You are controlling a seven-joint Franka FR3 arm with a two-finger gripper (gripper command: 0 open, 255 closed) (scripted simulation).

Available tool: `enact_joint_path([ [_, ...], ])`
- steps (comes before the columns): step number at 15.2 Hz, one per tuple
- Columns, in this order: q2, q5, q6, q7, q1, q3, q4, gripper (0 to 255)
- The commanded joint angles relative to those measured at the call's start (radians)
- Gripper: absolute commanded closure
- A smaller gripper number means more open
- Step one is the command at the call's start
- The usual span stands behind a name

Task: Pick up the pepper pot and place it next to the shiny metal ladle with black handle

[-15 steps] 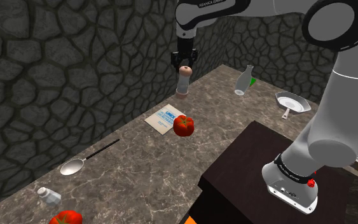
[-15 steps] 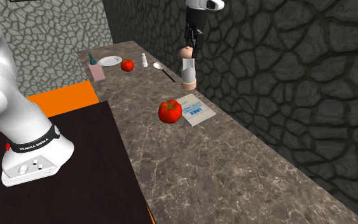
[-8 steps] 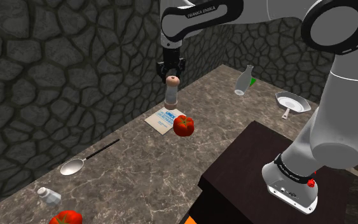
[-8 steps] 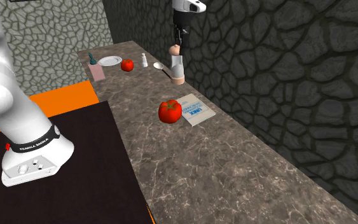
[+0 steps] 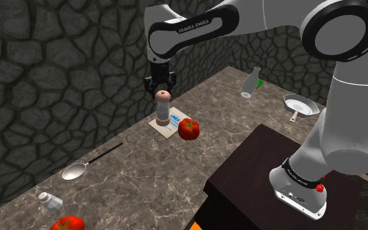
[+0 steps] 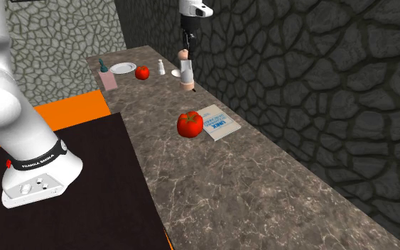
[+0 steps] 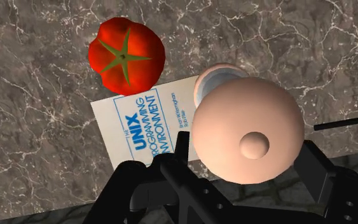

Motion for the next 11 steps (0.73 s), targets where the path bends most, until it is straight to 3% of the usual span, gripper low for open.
enact_joint_path([
  [1,0.023,-0.003,0.003,0.045,0.03,0.013,0.022,255],
  [11,0.204,-0.027,-0.011,0.233,0.175,0.059,0.226,255],
])
